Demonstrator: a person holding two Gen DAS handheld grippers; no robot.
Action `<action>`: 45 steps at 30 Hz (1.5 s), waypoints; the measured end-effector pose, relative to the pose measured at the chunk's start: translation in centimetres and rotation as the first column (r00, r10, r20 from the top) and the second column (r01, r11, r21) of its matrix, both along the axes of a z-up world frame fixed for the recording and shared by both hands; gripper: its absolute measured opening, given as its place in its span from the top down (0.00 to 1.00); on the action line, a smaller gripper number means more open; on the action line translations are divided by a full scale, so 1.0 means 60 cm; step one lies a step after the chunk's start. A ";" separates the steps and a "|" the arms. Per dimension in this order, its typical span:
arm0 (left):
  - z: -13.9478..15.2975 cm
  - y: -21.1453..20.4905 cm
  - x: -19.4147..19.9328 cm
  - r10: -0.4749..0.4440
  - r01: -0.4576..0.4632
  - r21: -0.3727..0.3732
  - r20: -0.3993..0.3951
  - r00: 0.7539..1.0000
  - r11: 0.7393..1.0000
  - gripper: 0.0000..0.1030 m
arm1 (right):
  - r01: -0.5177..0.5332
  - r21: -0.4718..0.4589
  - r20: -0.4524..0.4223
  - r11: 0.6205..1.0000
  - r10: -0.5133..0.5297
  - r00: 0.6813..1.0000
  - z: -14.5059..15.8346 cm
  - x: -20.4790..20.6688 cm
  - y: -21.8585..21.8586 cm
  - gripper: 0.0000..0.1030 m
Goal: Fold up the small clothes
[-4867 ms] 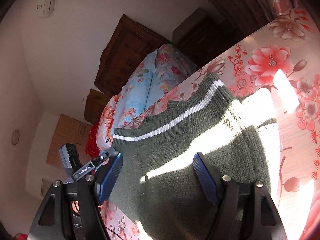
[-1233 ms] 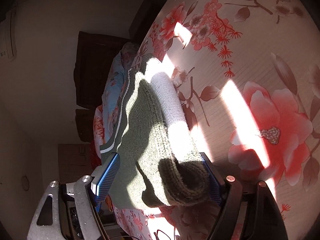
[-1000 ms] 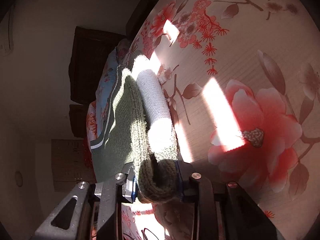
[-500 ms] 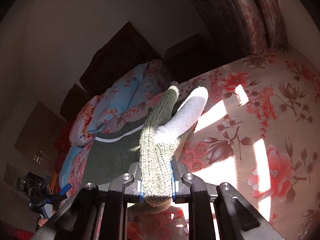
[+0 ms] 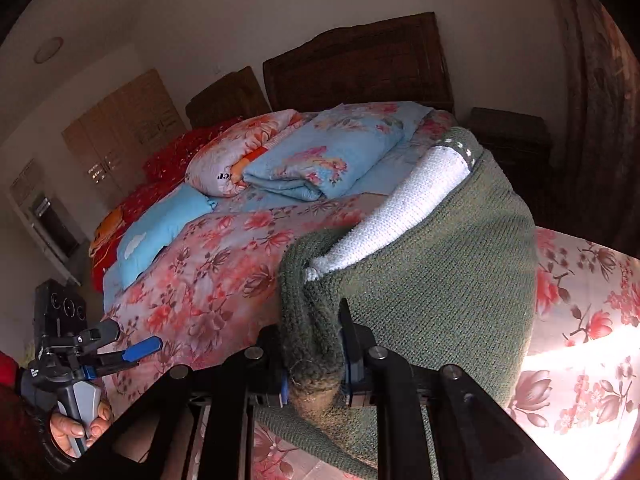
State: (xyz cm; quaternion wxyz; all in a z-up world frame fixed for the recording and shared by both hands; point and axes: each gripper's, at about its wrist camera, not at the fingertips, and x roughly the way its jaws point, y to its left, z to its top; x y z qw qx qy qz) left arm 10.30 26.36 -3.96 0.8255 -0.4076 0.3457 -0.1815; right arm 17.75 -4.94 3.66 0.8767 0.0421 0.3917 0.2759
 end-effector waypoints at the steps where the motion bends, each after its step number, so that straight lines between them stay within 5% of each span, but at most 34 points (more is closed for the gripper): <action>1: -0.008 0.009 -0.002 0.008 -0.008 -0.009 -0.011 1.000 1.000 0.00 | -0.032 -0.040 -0.008 0.999 0.031 0.999 -0.019 -0.003 0.029 0.83; 7: -0.041 0.041 -0.002 0.043 -0.046 -0.042 -0.050 0.998 0.998 0.00 | -0.165 -0.297 -0.012 0.940 0.169 0.986 -0.120 -0.073 0.114 0.82; 16: -0.055 0.034 0.013 0.039 -0.042 -0.072 -0.044 0.998 0.997 0.00 | -0.148 -0.288 0.119 0.946 0.188 0.975 -0.063 -0.108 0.111 0.83; 20: -0.056 0.033 0.020 0.045 -0.049 -0.082 -0.054 0.998 0.995 0.00 | -0.212 -0.378 0.088 0.901 0.263 0.961 -0.113 -0.130 0.153 0.81; 24: -0.040 0.023 0.026 0.032 -0.035 -0.064 -0.037 0.999 0.997 0.00 | -0.176 -0.528 0.157 0.831 0.299 0.941 -0.156 -0.161 0.198 0.60; 28: -0.019 0.019 0.029 0.028 -0.028 -0.038 -0.010 1.000 0.999 0.00 | -0.185 -0.567 0.170 0.803 0.333 0.927 -0.140 -0.185 0.208 0.54; 30: -0.012 0.019 0.031 0.025 -0.025 -0.020 -0.007 1.000 0.999 0.00 | -0.228 -0.512 0.182 0.828 0.365 0.913 -0.112 -0.204 0.189 0.54; 33: -0.004 0.013 0.035 0.008 -0.008 0.001 -0.018 1.000 1.000 0.00 | -0.235 -0.284 0.170 0.930 0.291 0.942 -0.051 -0.208 0.111 0.56; 37: 0.017 -0.028 0.047 -0.077 0.077 0.042 -0.012 0.997 0.996 0.00 | -0.035 -0.122 0.096 0.992 0.047 0.994 -0.013 -0.158 -0.042 0.56; 41: 0.046 -0.085 0.072 -0.170 0.169 0.051 0.009 0.985 0.984 0.00 | 0.168 0.048 -0.116 0.985 -0.162 0.980 -0.043 -0.102 -0.194 0.55; 45: 0.068 -0.159 0.101 -0.254 0.253 0.061 0.014 0.967 0.966 0.00 | 0.263 0.121 -0.227 0.957 -0.231 0.946 -0.097 -0.081 -0.249 0.54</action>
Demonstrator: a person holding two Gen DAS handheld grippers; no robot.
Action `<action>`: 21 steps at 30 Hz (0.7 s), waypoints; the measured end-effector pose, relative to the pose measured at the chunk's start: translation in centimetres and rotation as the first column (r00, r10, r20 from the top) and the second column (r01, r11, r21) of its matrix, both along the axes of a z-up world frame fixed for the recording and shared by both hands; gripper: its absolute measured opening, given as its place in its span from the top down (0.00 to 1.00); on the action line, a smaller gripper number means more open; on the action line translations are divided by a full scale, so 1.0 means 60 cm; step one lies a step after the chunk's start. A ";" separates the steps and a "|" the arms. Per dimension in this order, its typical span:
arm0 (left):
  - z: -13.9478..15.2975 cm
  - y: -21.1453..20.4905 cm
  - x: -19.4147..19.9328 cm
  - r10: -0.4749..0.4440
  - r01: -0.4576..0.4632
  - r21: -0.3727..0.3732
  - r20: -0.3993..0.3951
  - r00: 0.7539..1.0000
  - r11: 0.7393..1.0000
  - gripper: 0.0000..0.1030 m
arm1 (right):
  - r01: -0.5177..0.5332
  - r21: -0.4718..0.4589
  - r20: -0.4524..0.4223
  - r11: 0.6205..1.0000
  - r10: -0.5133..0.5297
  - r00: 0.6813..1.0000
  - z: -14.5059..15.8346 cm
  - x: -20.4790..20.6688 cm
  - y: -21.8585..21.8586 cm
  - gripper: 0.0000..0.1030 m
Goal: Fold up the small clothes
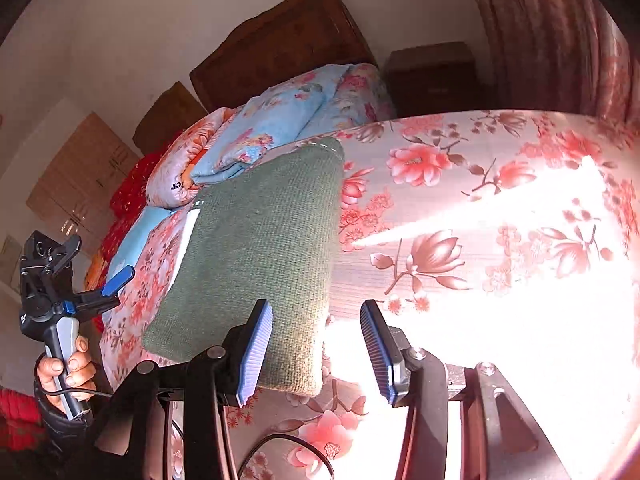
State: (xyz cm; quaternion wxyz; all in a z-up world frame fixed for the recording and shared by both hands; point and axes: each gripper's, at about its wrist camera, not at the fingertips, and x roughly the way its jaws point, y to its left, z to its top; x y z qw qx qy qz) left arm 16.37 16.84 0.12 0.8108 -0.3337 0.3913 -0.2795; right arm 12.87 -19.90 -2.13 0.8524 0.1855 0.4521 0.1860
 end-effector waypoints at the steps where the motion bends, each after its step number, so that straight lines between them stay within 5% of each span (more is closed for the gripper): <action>1: 0.002 -0.019 0.008 -0.022 0.022 0.001 -0.003 1.000 1.000 0.00 | 0.001 0.020 -0.014 1.000 -0.001 1.000 -0.011 0.004 0.000 0.54; 4: 0.011 -0.070 0.033 -0.064 0.064 0.011 0.001 0.998 0.998 0.00 | -0.050 0.003 -0.019 0.999 0.050 0.999 -0.028 0.009 0.028 0.54; 8: 0.022 -0.131 0.071 -0.122 0.123 -0.008 0.030 0.992 0.992 0.00 | -0.183 -0.164 0.044 0.969 0.192 0.980 -0.025 0.004 0.109 0.54; 12: 0.006 -0.176 0.117 -0.174 0.174 -0.003 0.091 0.981 0.985 0.00 | -0.270 -0.364 0.061 0.892 0.311 0.948 -0.040 -0.019 0.181 0.35; 15: -0.025 -0.177 0.148 -0.152 0.142 0.077 0.138 0.979 0.987 0.00 | -0.298 -0.361 0.055 0.884 0.339 0.939 -0.044 -0.021 0.177 0.32; 18: -0.073 -0.152 0.169 -0.087 0.055 0.235 0.127 0.988 0.970 0.00 | -0.314 -0.319 0.062 0.894 0.350 0.935 -0.024 -0.018 0.151 0.41; 21: -0.097 -0.105 0.164 -0.029 0.008 0.154 0.137 0.990 0.988 0.00 | -0.182 -0.274 0.125 0.944 0.223 0.967 0.021 0.024 0.098 0.44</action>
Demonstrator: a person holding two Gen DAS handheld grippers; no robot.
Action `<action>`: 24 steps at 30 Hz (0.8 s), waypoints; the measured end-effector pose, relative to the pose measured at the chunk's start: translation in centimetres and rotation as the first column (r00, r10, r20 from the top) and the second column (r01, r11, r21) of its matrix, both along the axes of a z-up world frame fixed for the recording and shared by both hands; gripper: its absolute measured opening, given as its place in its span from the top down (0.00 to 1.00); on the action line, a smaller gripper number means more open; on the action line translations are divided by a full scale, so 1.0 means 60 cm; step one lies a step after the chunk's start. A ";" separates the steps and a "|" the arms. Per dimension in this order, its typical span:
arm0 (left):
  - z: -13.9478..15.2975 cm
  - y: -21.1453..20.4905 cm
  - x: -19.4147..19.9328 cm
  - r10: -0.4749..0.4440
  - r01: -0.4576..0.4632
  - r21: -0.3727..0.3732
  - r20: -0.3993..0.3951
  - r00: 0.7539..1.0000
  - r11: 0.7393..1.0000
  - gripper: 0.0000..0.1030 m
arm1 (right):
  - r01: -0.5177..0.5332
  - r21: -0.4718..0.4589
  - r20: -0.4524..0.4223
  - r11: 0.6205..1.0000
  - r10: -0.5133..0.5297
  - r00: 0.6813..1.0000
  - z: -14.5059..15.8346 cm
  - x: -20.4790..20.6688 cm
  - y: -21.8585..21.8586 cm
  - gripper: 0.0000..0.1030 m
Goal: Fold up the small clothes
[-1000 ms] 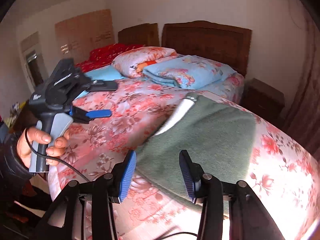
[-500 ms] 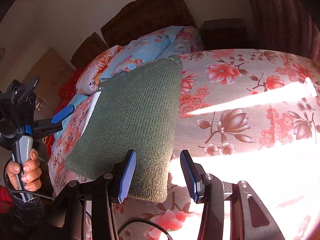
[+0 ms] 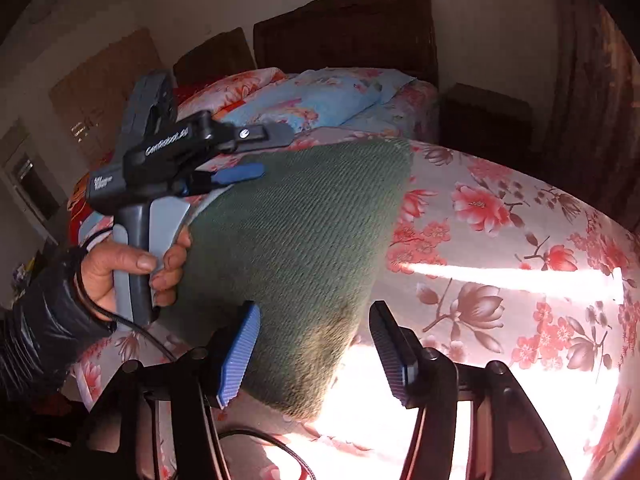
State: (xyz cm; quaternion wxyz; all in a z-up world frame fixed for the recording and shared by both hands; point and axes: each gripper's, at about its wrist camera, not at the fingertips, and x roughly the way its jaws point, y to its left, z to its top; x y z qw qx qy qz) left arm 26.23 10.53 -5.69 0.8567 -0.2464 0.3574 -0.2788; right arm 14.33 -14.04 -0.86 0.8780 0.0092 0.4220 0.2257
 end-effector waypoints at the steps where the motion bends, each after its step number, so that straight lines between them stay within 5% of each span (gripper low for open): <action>1: 0.001 0.010 -0.005 0.023 -0.023 -0.014 0.014 1.000 1.000 0.00 | 0.057 0.004 0.017 0.998 -0.057 0.998 0.011 0.024 -0.016 0.44; 5: -0.011 0.060 -0.015 0.119 -0.116 -0.107 0.019 0.993 0.987 0.00 | 0.152 0.083 -0.016 0.985 -0.151 0.988 0.022 0.140 -0.037 0.43; 9: -0.029 0.119 -0.005 0.193 -0.201 -0.249 -0.056 0.980 0.948 0.00 | 0.113 -0.077 0.043 0.991 -0.110 0.993 0.004 0.235 0.041 0.49; 11: -0.039 0.141 -0.002 0.218 -0.237 -0.317 -0.097 0.971 0.918 0.00 | 0.000 -0.180 0.006 0.984 0.002 1.000 -0.019 0.263 0.102 0.49; 14: -0.041 0.169 -0.010 0.237 -0.280 -0.362 -0.159 0.958 0.889 0.00 | -0.135 -0.405 -0.041 0.904 0.129 0.991 -0.072 0.269 0.182 0.47; 16: -0.025 0.188 -0.029 0.269 -0.300 -0.323 -0.140 0.953 0.897 0.00 | -0.111 -0.423 0.000 0.899 0.123 0.992 -0.060 0.268 0.188 0.48; 19: 0.000 0.212 -0.062 0.297 -0.308 -0.266 -0.079 0.952 0.914 0.00 | -0.105 -0.261 0.010 0.960 0.112 0.994 -0.017 0.264 0.191 0.48; 21: 0.009 0.226 -0.081 0.318 -0.326 -0.245 -0.070 0.945 0.913 0.00 | -0.162 -0.222 -0.033 0.961 0.159 0.987 -0.015 0.266 0.233 0.48; 24: 0.020 0.244 -0.110 0.327 -0.332 -0.252 -0.063 0.943 0.909 0.00 | -0.227 -0.365 -0.060 0.903 0.221 0.973 -0.053 0.257 0.323 0.54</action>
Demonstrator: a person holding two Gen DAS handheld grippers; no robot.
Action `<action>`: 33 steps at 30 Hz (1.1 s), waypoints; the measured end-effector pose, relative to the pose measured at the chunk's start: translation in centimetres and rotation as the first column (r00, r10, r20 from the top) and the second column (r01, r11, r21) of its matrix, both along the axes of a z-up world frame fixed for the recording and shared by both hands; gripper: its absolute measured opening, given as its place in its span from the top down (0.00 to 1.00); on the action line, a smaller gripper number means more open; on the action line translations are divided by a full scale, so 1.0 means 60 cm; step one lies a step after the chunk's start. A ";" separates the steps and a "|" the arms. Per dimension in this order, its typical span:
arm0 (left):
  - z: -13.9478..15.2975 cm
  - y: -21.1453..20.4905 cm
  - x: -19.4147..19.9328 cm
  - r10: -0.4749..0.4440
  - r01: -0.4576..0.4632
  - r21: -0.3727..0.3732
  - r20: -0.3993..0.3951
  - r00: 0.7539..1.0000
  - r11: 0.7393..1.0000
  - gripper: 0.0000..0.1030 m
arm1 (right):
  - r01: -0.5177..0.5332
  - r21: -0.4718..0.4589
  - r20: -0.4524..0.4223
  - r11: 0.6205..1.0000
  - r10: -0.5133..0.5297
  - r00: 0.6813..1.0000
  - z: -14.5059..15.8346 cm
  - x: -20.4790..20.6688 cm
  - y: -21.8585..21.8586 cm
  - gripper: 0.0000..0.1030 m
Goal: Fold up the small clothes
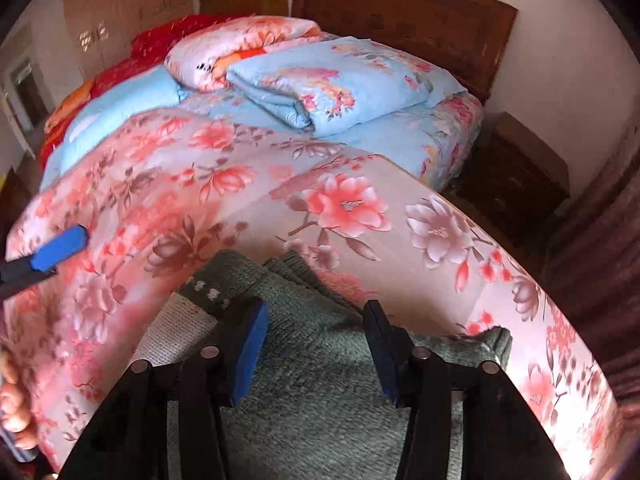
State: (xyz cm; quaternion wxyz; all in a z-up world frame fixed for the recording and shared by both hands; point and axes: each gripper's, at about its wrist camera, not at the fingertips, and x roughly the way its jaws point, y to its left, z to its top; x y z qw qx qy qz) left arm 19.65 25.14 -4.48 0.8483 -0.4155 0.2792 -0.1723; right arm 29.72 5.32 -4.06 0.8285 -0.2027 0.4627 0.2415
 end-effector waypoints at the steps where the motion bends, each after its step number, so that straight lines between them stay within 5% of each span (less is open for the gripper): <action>1: 0.004 0.004 -0.010 0.003 -0.003 0.012 -0.004 1.000 1.000 0.00 | -0.010 -0.067 0.034 0.998 0.013 0.999 -0.009 -0.006 0.022 0.60; 4: 0.016 0.008 -0.040 0.008 -0.008 0.038 0.002 1.000 0.999 0.00 | -0.013 -0.150 0.045 0.989 0.020 0.999 -0.005 -0.007 0.048 0.60; 11: 0.034 0.015 -0.102 0.012 -0.014 0.097 0.019 1.000 0.995 0.00 | -0.043 0.097 0.027 0.994 0.041 0.999 0.045 -0.116 -0.017 0.64; 13: 0.036 0.009 -0.110 -0.002 0.001 0.118 0.014 1.000 0.993 0.00 | -0.099 0.063 -0.005 0.993 0.100 0.995 0.019 -0.153 0.002 0.64; 16: 0.035 -0.005 -0.117 -0.025 0.026 0.112 -0.006 1.000 0.993 0.00 | -0.116 0.013 0.107 0.993 0.114 0.988 0.002 -0.175 0.026 0.64; 23: 0.069 -0.031 -0.139 -0.094 0.092 0.175 0.002 0.996 0.980 0.00 | 0.047 0.329 0.024 0.943 -0.058 0.998 0.102 -0.194 -0.155 0.64; 27: 0.061 -0.044 -0.134 -0.138 0.143 0.173 -0.044 0.989 0.974 0.00 | 0.253 0.467 -0.167 0.848 -0.196 0.966 0.109 -0.230 -0.335 0.62; 33: 0.039 -0.074 -0.130 -0.197 0.211 0.139 -0.112 0.974 0.967 0.00 | 0.603 0.558 -0.523 0.571 -0.322 0.789 0.030 -0.334 -0.552 0.57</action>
